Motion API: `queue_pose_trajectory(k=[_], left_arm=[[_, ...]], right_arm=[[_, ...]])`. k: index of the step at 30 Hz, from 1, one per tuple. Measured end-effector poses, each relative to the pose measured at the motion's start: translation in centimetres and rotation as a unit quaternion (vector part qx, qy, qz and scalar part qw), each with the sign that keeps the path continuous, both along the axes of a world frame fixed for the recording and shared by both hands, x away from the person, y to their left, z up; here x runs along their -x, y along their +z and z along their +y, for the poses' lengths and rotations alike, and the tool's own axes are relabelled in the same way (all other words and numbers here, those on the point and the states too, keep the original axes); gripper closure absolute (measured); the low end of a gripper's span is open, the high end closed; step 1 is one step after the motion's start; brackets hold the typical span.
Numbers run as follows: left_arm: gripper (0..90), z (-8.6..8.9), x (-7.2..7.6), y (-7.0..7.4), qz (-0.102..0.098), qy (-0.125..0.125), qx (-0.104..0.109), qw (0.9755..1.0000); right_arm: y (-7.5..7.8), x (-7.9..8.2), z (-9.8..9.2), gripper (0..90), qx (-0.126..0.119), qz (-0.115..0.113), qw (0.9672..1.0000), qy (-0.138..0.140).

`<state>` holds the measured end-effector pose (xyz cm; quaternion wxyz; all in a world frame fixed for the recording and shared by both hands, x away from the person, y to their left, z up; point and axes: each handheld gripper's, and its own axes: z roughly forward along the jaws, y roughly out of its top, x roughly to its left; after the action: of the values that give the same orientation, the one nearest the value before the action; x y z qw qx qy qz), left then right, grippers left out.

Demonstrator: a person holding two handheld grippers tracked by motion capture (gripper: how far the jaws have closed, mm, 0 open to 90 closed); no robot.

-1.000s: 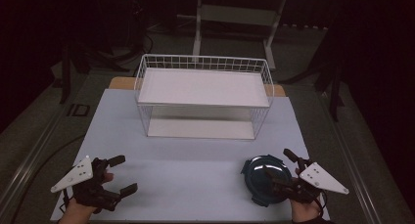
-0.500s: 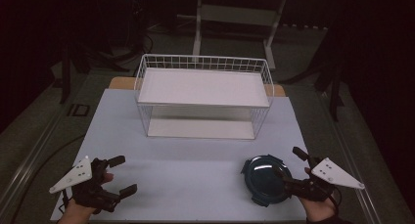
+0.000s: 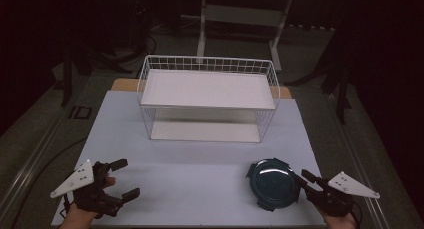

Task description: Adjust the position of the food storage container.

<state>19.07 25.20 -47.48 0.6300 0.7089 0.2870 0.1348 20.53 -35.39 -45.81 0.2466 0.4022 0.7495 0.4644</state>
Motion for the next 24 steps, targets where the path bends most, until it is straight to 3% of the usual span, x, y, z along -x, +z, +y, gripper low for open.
queue_pose_trajectory(k=[1,7,12,17,24], left_arm=[[0.0,0.0,0.0,0.0,0.0,0.0,0.0,1.0],[0.0,0.0,-0.1,0.0,0.001,0.0,0.0,1.0],[0.0,-0.1,-0.1,0.0,-0.001,0.0,-0.001,1.0],[0.0,-0.1,-0.1,-0.1,0.0,0.0,-0.004,1.0],[0.0,-0.2,-0.1,-0.1,0.0,-0.001,-0.005,1.0]], right_arm=[[0.0,0.0,0.0,68.4,0.0,0.0,1.0,0.0],[-1.5,0.8,-1.4,89.8,0.025,0.032,0.9991,-0.01],[-2.9,1.4,-1.9,90.0,0.032,0.062,0.9976,-0.001],[-3.6,1.9,-2.3,90.0,0.024,0.075,0.9969,-0.002],[-4.3,2.0,-2.4,90.0,0.031,0.091,0.9953,0.006]])
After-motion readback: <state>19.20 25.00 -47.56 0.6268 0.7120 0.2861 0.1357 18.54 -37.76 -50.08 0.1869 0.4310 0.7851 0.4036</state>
